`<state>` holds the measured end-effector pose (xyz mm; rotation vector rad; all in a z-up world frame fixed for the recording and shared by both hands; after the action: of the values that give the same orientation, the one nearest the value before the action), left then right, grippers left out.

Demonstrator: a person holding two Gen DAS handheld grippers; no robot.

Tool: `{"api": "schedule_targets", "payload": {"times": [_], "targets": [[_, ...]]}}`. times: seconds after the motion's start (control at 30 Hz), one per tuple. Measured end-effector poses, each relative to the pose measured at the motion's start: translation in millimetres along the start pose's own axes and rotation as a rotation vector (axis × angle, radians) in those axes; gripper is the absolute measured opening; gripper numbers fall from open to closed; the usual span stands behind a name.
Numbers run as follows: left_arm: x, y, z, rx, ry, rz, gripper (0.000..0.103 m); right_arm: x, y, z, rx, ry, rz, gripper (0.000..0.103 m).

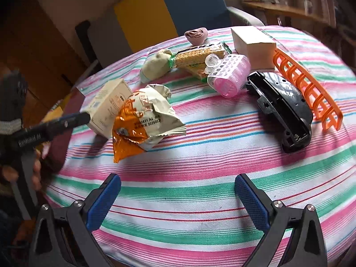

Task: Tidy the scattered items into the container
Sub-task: 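Grasp the white barcoded box with the left tool, then grasp the orange-white snack bag with the right tool while the left tool holds the white box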

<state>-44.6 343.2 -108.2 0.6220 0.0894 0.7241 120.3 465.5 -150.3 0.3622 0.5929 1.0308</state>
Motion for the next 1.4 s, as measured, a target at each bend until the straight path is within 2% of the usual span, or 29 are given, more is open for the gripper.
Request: {"api": "schedule_targets", "payload": {"times": [0.3, 0.43, 0.6, 0.7, 0.87, 1.0, 1.07, 1.2, 1.4], "targets": [[-7.3, 10.8, -32.1, -0.041, 0.01, 0.004, 0.069, 0.6, 0.3, -5.5, 0.04, -0.082, 0.023, 0.103], [-10.5, 1.2, -35.7, -0.05, -0.007, 0.027, 0.055, -3.2, 0.6, -8.6, 0.047, -0.117, 0.044, 0.103], [-12.6, -15.1, -14.3, -0.003, -0.016, 0.063, 0.053, -4.0, 2.7, -11.2, 0.045, -0.131, 0.059, 0.103], [-13.0, -27.6, 7.5, 0.024, 0.007, 0.086, 0.052, -3.9, 2.7, -12.0, 0.051, -0.133, 0.066, 0.103], [0.1, -50.2, 22.8, 0.035, 0.033, 0.044, 0.052, -6.7, 2.1, -16.1, 0.044, -0.169, 0.105, 0.103], [5.4, -64.0, 20.8, 0.013, 0.011, 0.04, 0.056, -5.1, 3.6, -12.5, 0.026, -0.16, 0.081, 0.103], [4.9, -66.3, 21.6, 0.01, 0.002, 0.035, 0.058, -9.1, 8.8, -7.1, 0.039, -0.157, 0.087, 0.099], [0.0, -65.7, 24.7, 0.014, -0.015, 0.045, 0.061, -19.8, 21.6, 3.1, 0.072, -0.153, 0.115, 0.099], [-1.3, -56.7, 19.0, 0.011, -0.02, 0.027, 0.062, -39.5, 54.3, -8.4, 0.082, -0.143, 0.214, 0.099]]}}
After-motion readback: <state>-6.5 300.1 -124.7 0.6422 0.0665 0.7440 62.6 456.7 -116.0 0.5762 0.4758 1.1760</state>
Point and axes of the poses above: each gripper's, at about its wrist camera, not at the fingertips, and z roughly against the way its jaws point, x to its right, y to its top, the point moved 7 cm from there along -z, roughly the way its jaws point, and after that the axes turned 1 degree about x, right-handed, at the moved point
